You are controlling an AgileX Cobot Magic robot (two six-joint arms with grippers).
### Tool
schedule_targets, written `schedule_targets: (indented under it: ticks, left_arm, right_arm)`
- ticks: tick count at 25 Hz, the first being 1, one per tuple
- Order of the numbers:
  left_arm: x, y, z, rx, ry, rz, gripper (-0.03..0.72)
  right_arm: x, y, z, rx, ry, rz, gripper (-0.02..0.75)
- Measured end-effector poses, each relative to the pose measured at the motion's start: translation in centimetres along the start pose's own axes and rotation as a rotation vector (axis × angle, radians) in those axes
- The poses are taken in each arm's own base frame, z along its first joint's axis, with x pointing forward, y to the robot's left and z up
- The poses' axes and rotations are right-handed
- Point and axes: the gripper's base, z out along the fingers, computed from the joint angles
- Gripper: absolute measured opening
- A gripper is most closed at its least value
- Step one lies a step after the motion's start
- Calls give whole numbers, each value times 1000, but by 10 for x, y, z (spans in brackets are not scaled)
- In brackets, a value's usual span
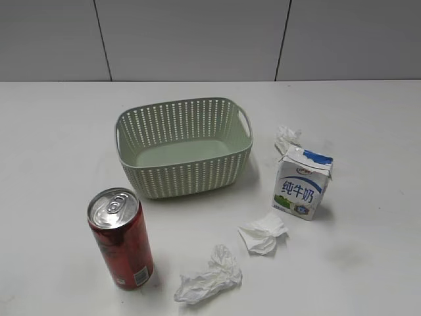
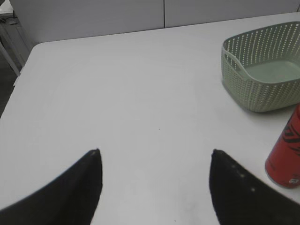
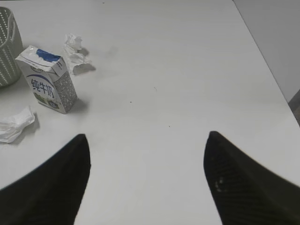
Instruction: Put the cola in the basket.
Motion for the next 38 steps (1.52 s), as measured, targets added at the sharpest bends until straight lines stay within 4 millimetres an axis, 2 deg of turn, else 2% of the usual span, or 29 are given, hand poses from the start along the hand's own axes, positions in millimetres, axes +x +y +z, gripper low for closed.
schedule_targets:
  ticks: [21, 29, 34, 38]
  left_arm:
    - [0, 0, 0, 1, 0, 0, 492]
    - [-3, -1, -1, 6, -31, -7, 596]
    - [-15, -2, -4, 23, -111, -29, 598]
    - [-28, -1, 4, 49, -81, -62, 592]
  right_arm:
    - [0, 0, 0, 0, 0, 0, 571]
    - [0, 0, 0, 0, 0, 0, 571]
    - [0, 0, 0, 0, 0, 0, 571]
    - [0, 0, 0, 0, 0, 0, 571]
